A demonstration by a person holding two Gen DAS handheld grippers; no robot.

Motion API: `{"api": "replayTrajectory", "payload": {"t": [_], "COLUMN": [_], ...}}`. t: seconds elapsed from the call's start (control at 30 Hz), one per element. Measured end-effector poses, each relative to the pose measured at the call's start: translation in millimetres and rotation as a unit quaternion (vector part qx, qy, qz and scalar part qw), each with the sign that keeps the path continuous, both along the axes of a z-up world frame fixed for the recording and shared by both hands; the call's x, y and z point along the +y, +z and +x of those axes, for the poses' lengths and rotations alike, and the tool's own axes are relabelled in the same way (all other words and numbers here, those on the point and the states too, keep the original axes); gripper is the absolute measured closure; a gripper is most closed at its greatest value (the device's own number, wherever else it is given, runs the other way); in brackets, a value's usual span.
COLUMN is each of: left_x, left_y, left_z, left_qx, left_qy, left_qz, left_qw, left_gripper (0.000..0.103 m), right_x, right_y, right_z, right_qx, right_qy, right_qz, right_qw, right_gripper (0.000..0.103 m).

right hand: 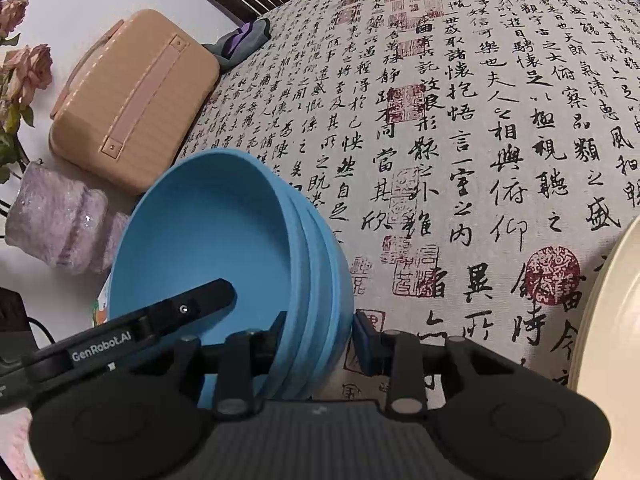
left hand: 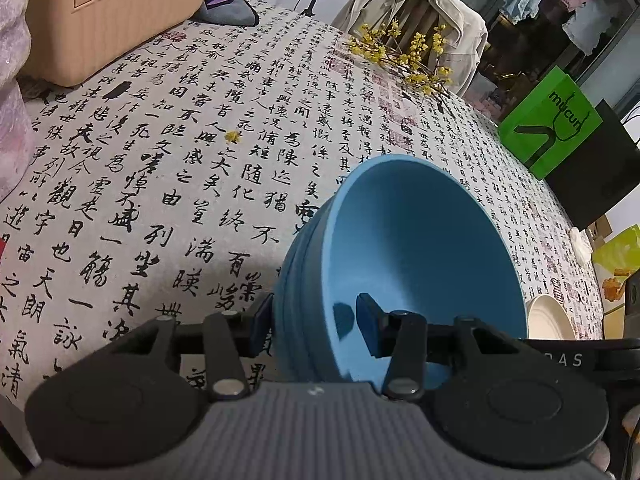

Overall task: Organize plates and bowls
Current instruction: 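Lift the blue bowl stack with both grippers toward the cream plate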

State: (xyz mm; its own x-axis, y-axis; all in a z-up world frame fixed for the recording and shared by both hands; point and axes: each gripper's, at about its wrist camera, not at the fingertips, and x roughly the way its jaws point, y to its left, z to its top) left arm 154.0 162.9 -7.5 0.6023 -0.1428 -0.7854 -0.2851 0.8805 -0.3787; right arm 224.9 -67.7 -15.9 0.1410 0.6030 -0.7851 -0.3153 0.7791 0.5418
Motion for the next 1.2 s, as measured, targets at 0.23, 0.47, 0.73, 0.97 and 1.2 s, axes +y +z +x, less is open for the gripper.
{"api": "replayTrajectory", "payload": {"t": [0.23,0.47,0.73,0.97,1.2], "left_x": [-4.8,-10.4,-18.6,-26.9,-32.9], "left_y": [4.4,7.0,9.8,12.8,17.6], "left_z": [-2.6,-3.6,-3.8,-3.6,-3.1], "left_qx": [-0.006,-0.009,-0.013,-0.014,-0.018], "left_qy": [-0.003,-0.007,-0.012,-0.015,-0.016], "left_qz": [0.000,0.000,0.001,0.001,0.002], "left_qw": [1.0000,0.9999,0.9999,0.9998,0.9997], "left_gripper": [0.057,0.057,0.057,0.057,0.057], "right_x": [-6.4,-12.3,-21.6,-29.8,-36.5], "right_y": [5.0,10.3,13.7,15.3,20.5], "right_z": [-3.6,-9.3,-11.3,-12.1,-14.7], "right_qx": [-0.006,-0.011,-0.016,-0.017,-0.024], "right_qy": [-0.003,-0.006,-0.011,-0.015,-0.014], "right_qz": [0.000,0.002,0.003,0.004,0.007], "right_qw": [1.000,1.000,1.000,1.000,1.000], "right_gripper": [0.070,0.070,0.070,0.070,0.069]}}
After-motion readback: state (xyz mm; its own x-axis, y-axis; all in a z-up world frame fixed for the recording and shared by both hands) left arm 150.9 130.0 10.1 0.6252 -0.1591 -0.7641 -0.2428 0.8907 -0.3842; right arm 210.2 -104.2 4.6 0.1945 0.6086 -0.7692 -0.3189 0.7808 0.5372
